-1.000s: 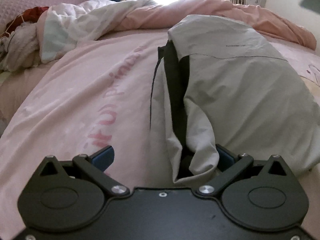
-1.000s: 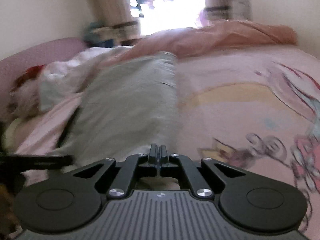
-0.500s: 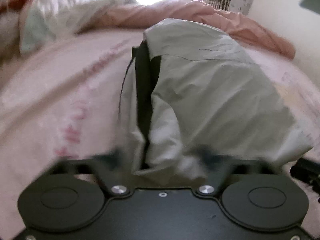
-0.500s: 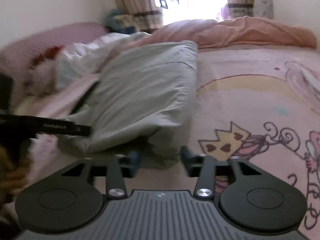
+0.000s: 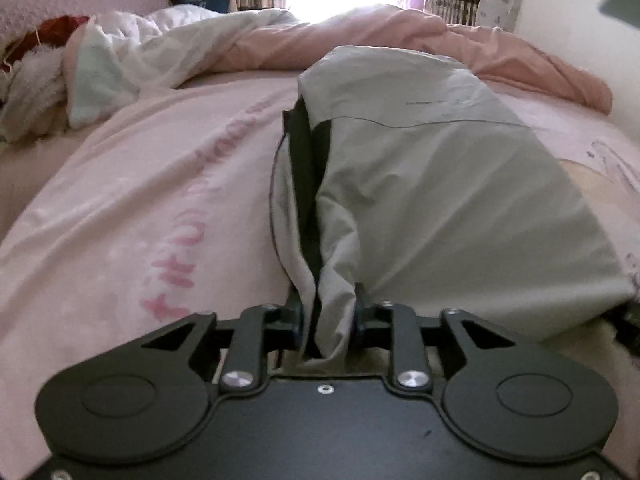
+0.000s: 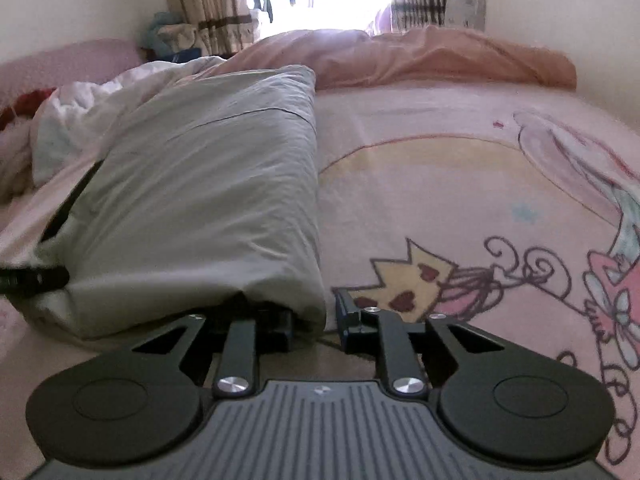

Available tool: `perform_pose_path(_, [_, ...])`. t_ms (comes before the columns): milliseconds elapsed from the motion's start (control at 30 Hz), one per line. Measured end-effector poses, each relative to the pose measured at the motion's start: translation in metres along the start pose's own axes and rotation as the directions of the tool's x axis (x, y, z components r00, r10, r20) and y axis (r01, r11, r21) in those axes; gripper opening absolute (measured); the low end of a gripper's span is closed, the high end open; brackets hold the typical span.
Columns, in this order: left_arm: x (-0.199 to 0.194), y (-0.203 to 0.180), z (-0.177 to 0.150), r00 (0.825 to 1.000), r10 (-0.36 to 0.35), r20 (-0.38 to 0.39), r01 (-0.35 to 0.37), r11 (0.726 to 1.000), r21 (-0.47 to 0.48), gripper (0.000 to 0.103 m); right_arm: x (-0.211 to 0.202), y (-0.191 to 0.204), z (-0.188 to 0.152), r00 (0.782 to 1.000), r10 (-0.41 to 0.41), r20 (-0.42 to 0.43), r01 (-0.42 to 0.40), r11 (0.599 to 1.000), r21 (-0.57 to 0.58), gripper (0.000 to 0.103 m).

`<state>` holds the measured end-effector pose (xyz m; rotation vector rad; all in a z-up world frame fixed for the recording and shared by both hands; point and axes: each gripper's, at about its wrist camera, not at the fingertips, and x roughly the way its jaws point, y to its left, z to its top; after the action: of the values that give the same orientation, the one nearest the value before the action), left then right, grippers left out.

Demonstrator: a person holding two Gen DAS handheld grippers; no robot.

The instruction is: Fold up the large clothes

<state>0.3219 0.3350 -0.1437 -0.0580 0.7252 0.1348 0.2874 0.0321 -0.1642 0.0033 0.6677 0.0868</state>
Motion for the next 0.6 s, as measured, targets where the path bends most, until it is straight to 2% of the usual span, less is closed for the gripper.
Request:
perform_pose_path(100, [0.001, 0.015, -0.001, 0.999, -0.045, -0.013, 0.044, 0.996, -0.083, 0.038, -0.004, -0.026, 0.011, 0.990, 0.132, -0.054, -0.124, 0.983, 0.133, 0.028])
perform_pose_path(133, [0.000, 0.017, -0.002, 0.998, -0.056, -0.014, 0.054, 0.994, -0.096, 0.039, -0.007, -0.029, 0.013, 0.987, 0.149, -0.065, -0.137, 0.978, 0.158, 0.028])
perform_pose_path(167, [0.000, 0.017, -0.002, 0.998, -0.053, -0.016, 0.051, 0.993, -0.104, 0.041, -0.015, -0.025, 0.015, 0.988, 0.137, -0.063, -0.128, 0.982, 0.140, 0.027])
perform_pose_path(200, [-0.001, 0.017, -0.003, 0.999, -0.046, -0.015, 0.044, 0.993, -0.107, 0.041, -0.022, -0.018, 0.015, 0.992, 0.117, -0.055, -0.111, 0.989, 0.101, 0.021])
perform_pose_path(267, [-0.003, 0.013, -0.004, 1.000, -0.025, -0.008, 0.024, 0.996, -0.089, 0.042, -0.033, -0.009, 0.018, 0.995, 0.100, -0.026, -0.099, 0.994, 0.052, 0.018])
perform_pose_path(333, [-0.005, 0.012, -0.009, 1.000, -0.013, -0.014, 0.012, 0.996, -0.088, 0.049, -0.019, -0.028, 0.021, 0.990, 0.134, -0.034, -0.126, 0.977, 0.170, 0.018])
perform_pose_path(367, [-0.007, 0.011, -0.010, 1.000, -0.009, -0.020, 0.007, 0.996, -0.092, 0.056, -0.002, -0.040, 0.017, 0.986, 0.145, -0.084, -0.123, 0.968, 0.221, 0.020])
perform_pose_path(433, [-0.006, 0.016, -0.012, 0.999, -0.031, -0.021, 0.029, 0.993, -0.114, 0.058, 0.007, -0.050, 0.008, 0.980, 0.194, -0.046, -0.178, 0.956, 0.232, 0.021])
perform_pose_path(500, [-0.007, 0.019, -0.012, 0.999, -0.039, -0.018, 0.037, 0.992, -0.117, 0.058, 0.001, -0.045, 0.012, 0.981, 0.183, -0.058, -0.168, 0.965, 0.200, 0.023])
perform_pose_path(600, [-0.023, 0.024, -0.010, 0.999, -0.042, -0.003, 0.041, 0.985, -0.170, 0.057, -0.031, -0.040, 0.019, 0.984, 0.178, -0.010, -0.174, 0.970, 0.172, 0.024])
